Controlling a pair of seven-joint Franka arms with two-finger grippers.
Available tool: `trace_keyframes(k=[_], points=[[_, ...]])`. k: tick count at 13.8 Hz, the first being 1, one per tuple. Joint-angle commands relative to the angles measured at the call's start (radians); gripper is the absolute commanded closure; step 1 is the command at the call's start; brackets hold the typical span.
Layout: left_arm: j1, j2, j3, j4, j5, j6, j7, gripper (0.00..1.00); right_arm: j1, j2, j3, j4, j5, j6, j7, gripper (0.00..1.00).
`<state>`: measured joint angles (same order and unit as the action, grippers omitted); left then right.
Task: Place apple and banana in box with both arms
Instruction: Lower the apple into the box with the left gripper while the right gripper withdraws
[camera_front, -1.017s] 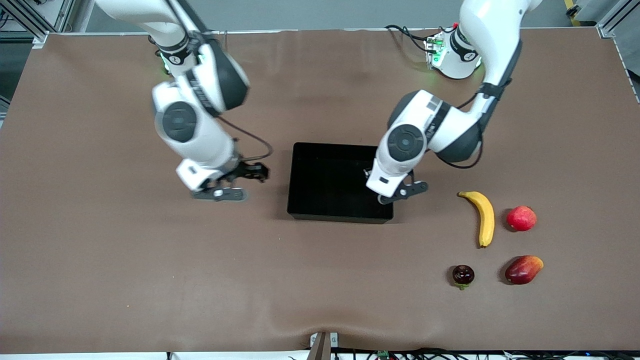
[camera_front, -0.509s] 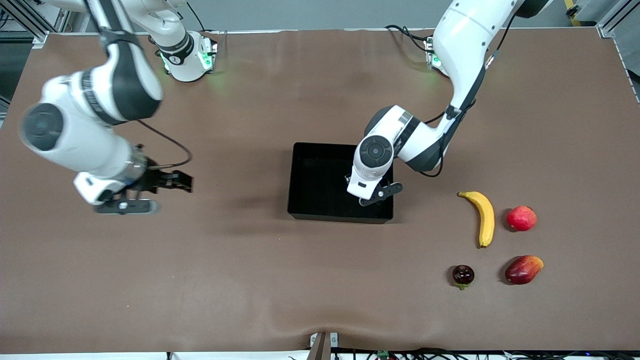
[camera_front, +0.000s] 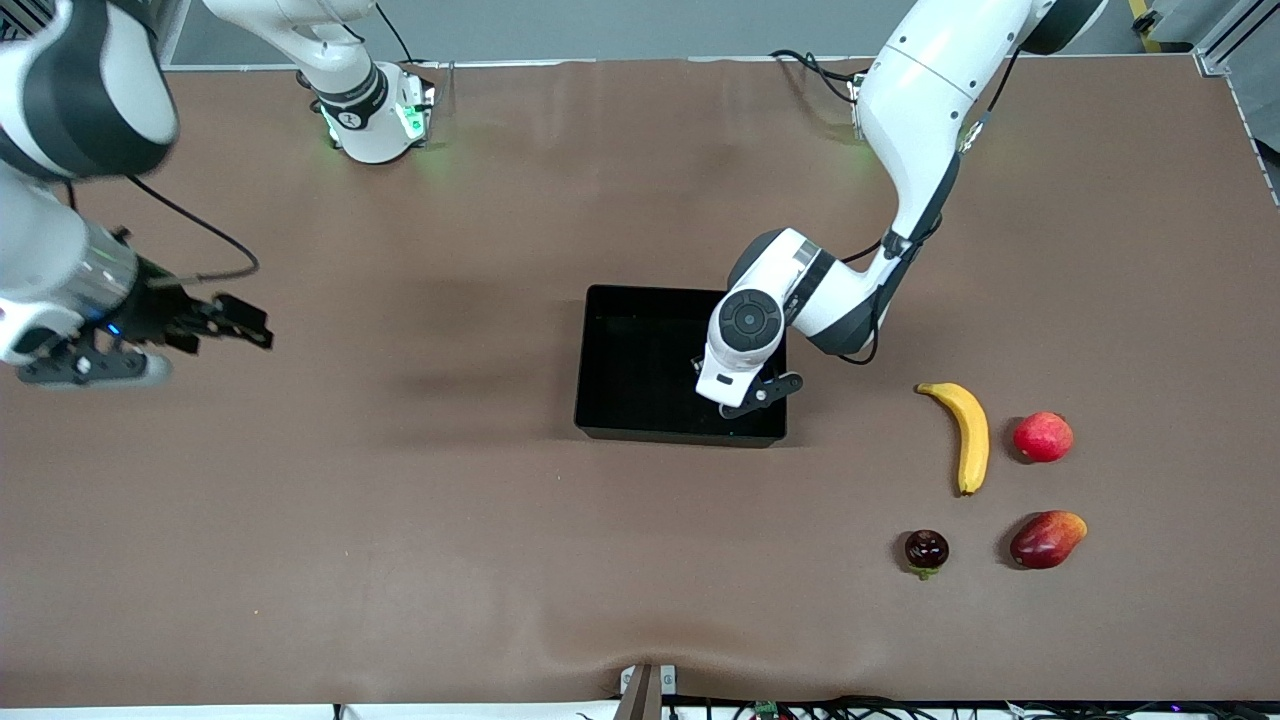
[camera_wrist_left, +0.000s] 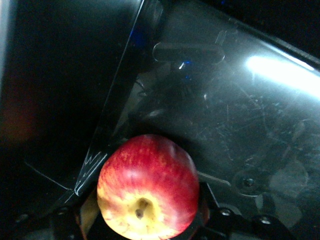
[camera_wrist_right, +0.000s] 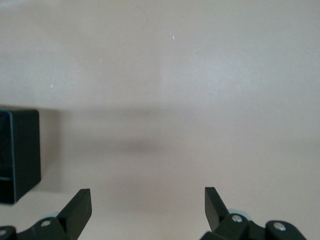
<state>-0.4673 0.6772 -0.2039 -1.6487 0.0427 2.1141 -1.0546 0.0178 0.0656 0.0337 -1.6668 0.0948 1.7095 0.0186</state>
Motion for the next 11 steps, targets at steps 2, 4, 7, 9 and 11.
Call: trace_keyframes(k=[2, 4, 7, 9, 11], points=[[0.030, -0.156, 0.012, 0.013, 0.000, -0.118, -0.002, 0.00, -0.016, -0.107, 0.047, 0.019, -0.042, -0.163, -0.008, 0.00], [0.090, -0.244, 0.011, 0.033, 0.002, -0.202, 0.039, 0.00, -0.025, -0.106, 0.052, 0.079, -0.050, -0.249, -0.009, 0.00], [0.243, -0.344, 0.008, 0.046, -0.009, -0.310, 0.274, 0.00, -0.019, -0.102, 0.042, 0.125, -0.069, -0.294, -0.032, 0.00], [0.349, -0.358, 0.008, 0.032, -0.004, -0.353, 0.422, 0.00, -0.021, -0.099, 0.043, 0.127, -0.121, -0.288, -0.071, 0.00], [0.432, -0.358, 0.014, -0.023, 0.012, -0.333, 0.441, 0.00, -0.024, -0.098, 0.043, 0.131, -0.122, -0.283, -0.083, 0.00]])
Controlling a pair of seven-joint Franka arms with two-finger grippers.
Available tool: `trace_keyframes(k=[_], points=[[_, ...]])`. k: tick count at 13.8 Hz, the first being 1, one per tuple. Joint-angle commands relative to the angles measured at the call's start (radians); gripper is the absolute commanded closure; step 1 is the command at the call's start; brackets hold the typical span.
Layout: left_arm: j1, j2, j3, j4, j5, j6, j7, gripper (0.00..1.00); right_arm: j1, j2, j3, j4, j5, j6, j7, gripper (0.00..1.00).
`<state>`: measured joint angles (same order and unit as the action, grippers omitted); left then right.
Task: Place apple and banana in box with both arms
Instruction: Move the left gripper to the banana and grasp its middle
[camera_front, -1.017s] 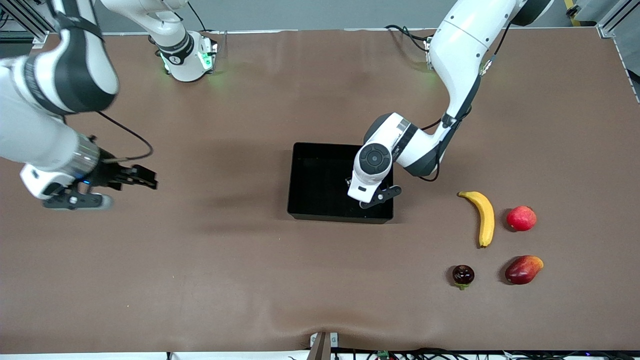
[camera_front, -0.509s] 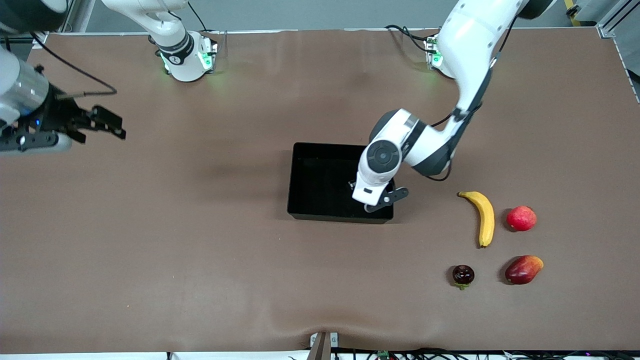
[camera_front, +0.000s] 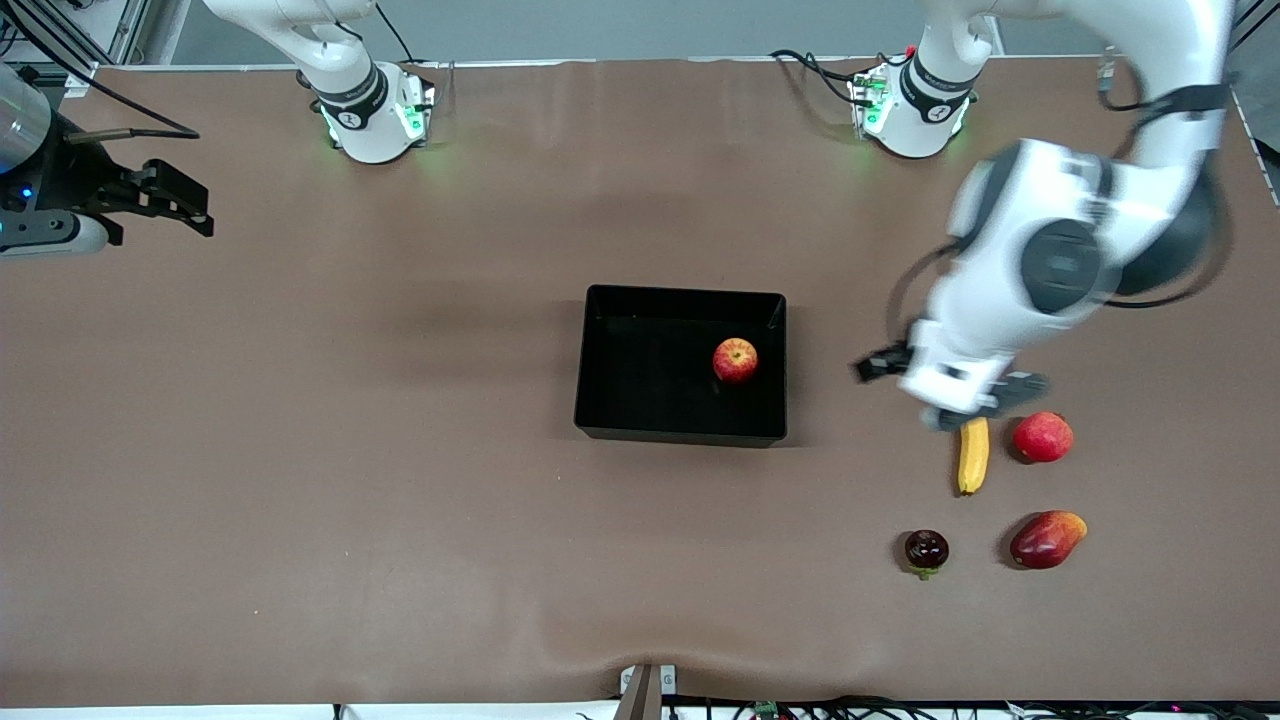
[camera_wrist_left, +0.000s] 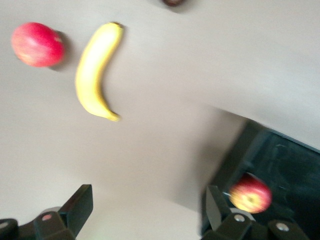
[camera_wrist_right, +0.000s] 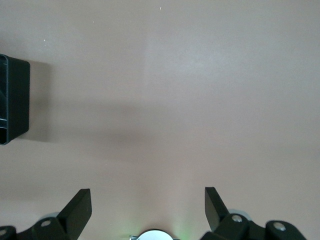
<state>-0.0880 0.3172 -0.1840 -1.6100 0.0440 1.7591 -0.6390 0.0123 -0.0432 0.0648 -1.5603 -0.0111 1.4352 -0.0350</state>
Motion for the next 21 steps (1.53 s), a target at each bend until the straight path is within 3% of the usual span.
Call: trace_keyframes(k=[1, 6, 9, 14, 16, 18, 20, 21], points=[[0.094, 0.011, -0.009, -0.082, 0.046, 0.045, 0.022, 0.00, -0.026, 0.011, 0.012, 0.023, -0.013, -0.006, -0.035, 0.00], [0.214, 0.074, -0.003, -0.301, 0.134, 0.406, 0.012, 0.00, -0.057, 0.000, 0.012, -0.024, 0.003, 0.108, -0.008, 0.00], [0.249, 0.146, -0.005, -0.300, 0.155, 0.483, 0.010, 0.00, -0.025, -0.001, -0.022, -0.021, 0.014, 0.108, 0.110, 0.00], [0.249, 0.229, -0.005, -0.300, 0.157, 0.542, 0.005, 0.04, -0.032, 0.006, -0.026, -0.012, 0.014, 0.093, 0.106, 0.00], [0.249, 0.244, -0.005, -0.300, 0.157, 0.548, 0.005, 0.20, -0.031, 0.009, -0.026, -0.012, 0.014, 0.079, 0.110, 0.00], [0.246, 0.247, -0.005, -0.303, 0.157, 0.548, 0.004, 0.56, -0.029, 0.014, -0.026, -0.009, 0.014, 0.080, 0.115, 0.00], [0.244, 0.238, -0.005, -0.301, 0.157, 0.540, -0.002, 0.99, -0.026, 0.020, -0.025, 0.008, 0.014, 0.074, 0.109, 0.00], [0.240, 0.226, -0.009, -0.301, 0.157, 0.531, -0.028, 1.00, -0.026, 0.020, -0.025, 0.009, 0.014, 0.067, 0.106, 0.00]])
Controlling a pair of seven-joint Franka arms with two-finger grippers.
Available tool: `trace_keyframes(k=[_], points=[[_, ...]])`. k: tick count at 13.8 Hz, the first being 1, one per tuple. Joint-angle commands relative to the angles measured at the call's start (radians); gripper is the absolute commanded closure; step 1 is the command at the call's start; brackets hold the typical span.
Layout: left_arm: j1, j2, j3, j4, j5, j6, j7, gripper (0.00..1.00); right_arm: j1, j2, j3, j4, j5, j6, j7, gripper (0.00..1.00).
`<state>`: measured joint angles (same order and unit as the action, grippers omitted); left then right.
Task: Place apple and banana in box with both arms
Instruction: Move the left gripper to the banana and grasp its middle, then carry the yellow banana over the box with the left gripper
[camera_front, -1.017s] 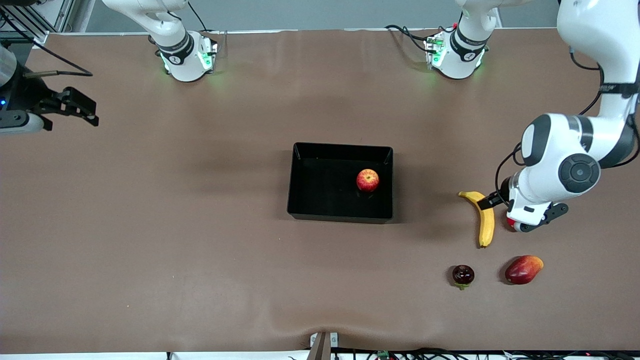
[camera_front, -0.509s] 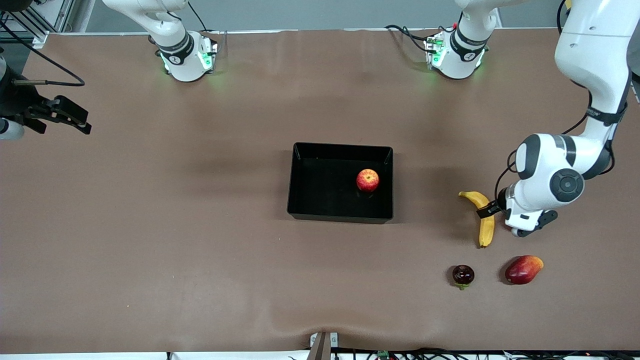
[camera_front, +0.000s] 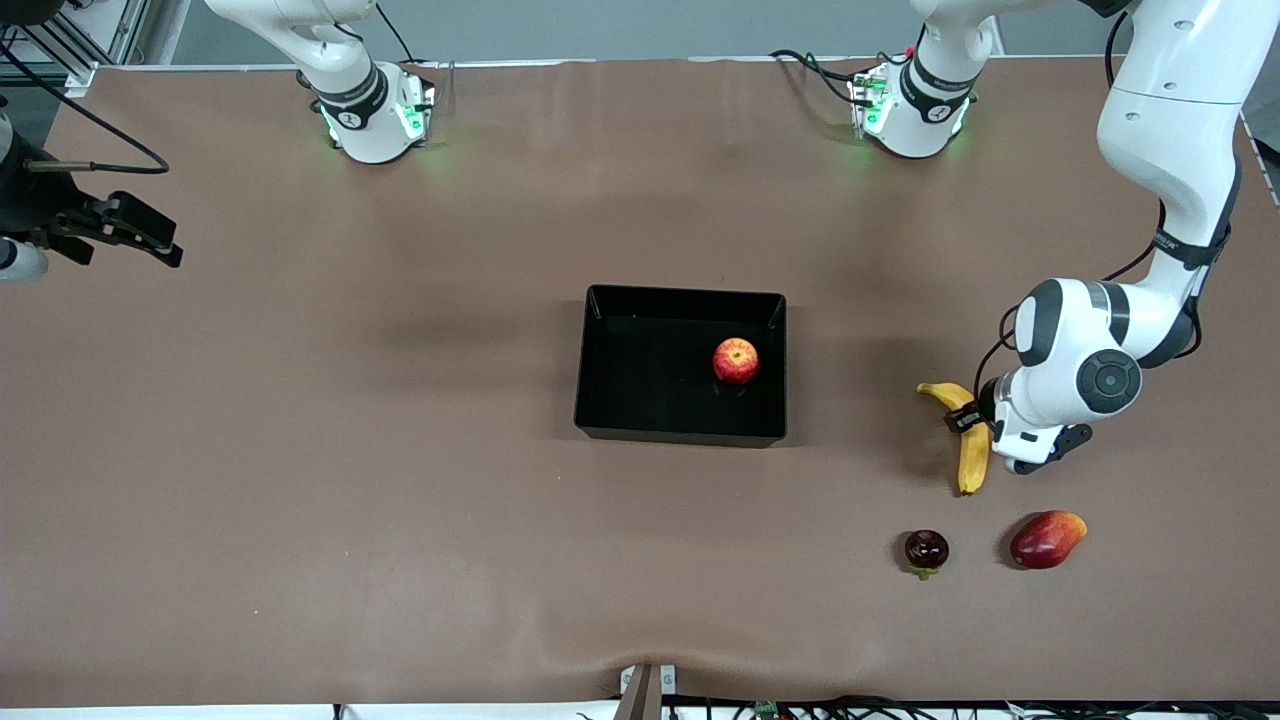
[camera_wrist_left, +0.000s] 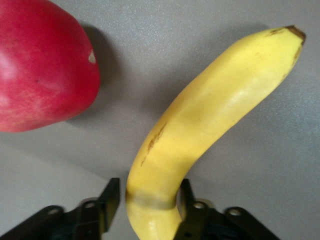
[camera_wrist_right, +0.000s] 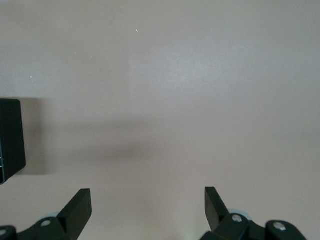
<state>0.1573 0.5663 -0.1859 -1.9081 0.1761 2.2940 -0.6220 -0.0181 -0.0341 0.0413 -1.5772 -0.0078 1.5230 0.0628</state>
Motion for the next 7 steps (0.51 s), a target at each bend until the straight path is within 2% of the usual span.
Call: trace_keyframes(k=[1, 4, 7], points=[[-0.011, -0.043, -0.015, 0.000, 0.026, -0.033, -0.085, 1.00, 0.006, 0.010, 0.000, 0.032, 0.005, -0.056, 0.005, 0.00], [-0.112, -0.138, -0.047, 0.041, 0.026, -0.225, -0.203, 1.00, 0.021, 0.010, 0.005, 0.059, -0.008, -0.100, 0.012, 0.00], [-0.209, -0.169, -0.142, 0.197, 0.025, -0.460, -0.355, 1.00, 0.014, 0.008, 0.002, 0.074, 0.009, -0.098, 0.006, 0.00]])
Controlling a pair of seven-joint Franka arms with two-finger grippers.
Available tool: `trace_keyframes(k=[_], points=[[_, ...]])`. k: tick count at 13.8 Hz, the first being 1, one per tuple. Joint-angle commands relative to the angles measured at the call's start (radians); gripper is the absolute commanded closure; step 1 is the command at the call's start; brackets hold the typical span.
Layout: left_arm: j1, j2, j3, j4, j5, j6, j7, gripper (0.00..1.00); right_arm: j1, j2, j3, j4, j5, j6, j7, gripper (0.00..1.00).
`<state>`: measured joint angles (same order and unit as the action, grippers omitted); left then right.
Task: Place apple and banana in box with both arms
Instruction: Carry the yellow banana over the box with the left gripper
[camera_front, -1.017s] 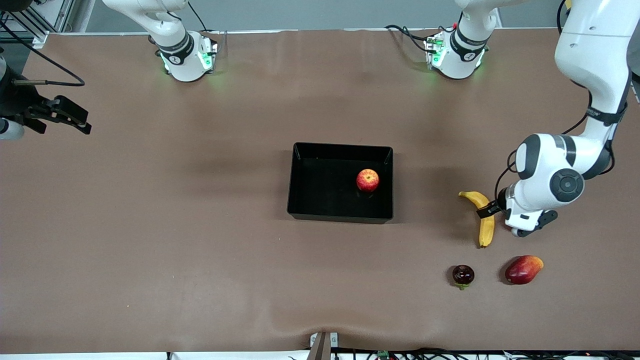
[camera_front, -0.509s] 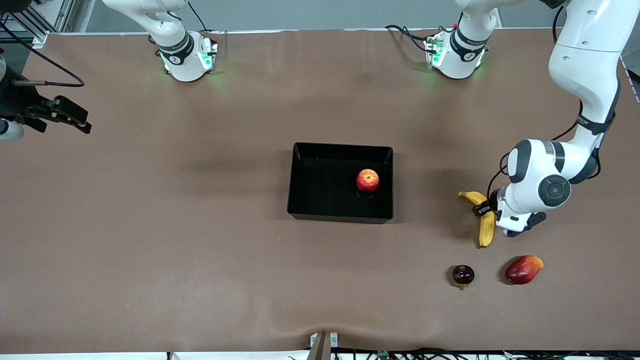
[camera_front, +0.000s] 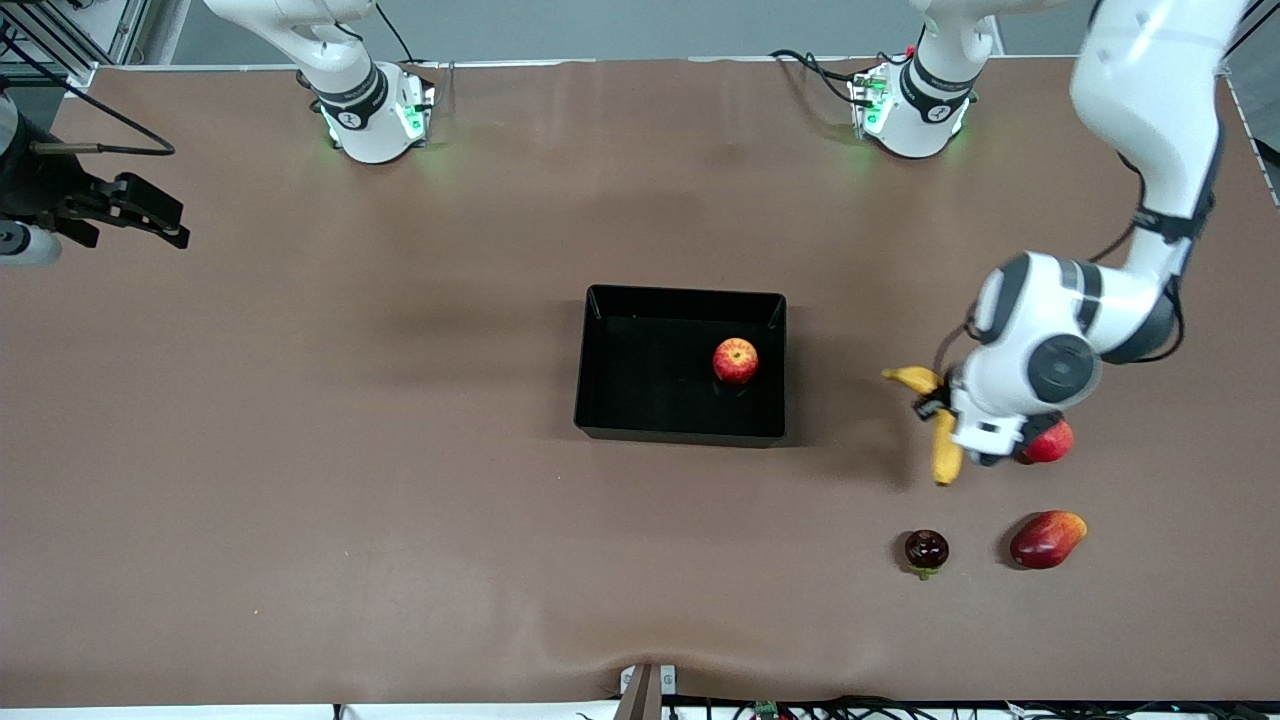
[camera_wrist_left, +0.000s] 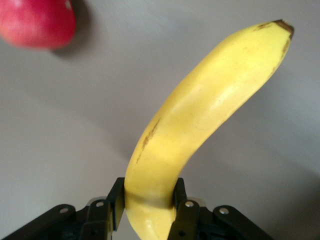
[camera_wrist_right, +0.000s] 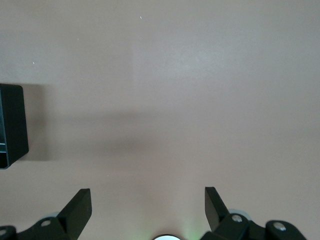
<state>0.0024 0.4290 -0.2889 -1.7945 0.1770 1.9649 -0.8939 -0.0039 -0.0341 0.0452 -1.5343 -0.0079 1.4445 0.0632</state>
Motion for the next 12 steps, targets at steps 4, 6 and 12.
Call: trace_keyframes(k=[4, 6, 12], points=[[-0.209, 0.011, -0.067, 0.208, 0.009, -0.184, -0.268, 1.00, -0.005, 0.008, -0.008, 0.025, 0.040, -0.012, 0.007, 0.00], [-0.281, 0.075, -0.068, 0.271, 0.009, -0.181, -0.388, 1.00, -0.011, 0.003, -0.024, -0.003, 0.071, 0.002, 0.007, 0.00], [-0.467, 0.232, -0.068, 0.425, 0.009, -0.140, -0.608, 1.00, -0.050, 0.002, -0.019, -0.006, 0.066, -0.018, 0.001, 0.00]])
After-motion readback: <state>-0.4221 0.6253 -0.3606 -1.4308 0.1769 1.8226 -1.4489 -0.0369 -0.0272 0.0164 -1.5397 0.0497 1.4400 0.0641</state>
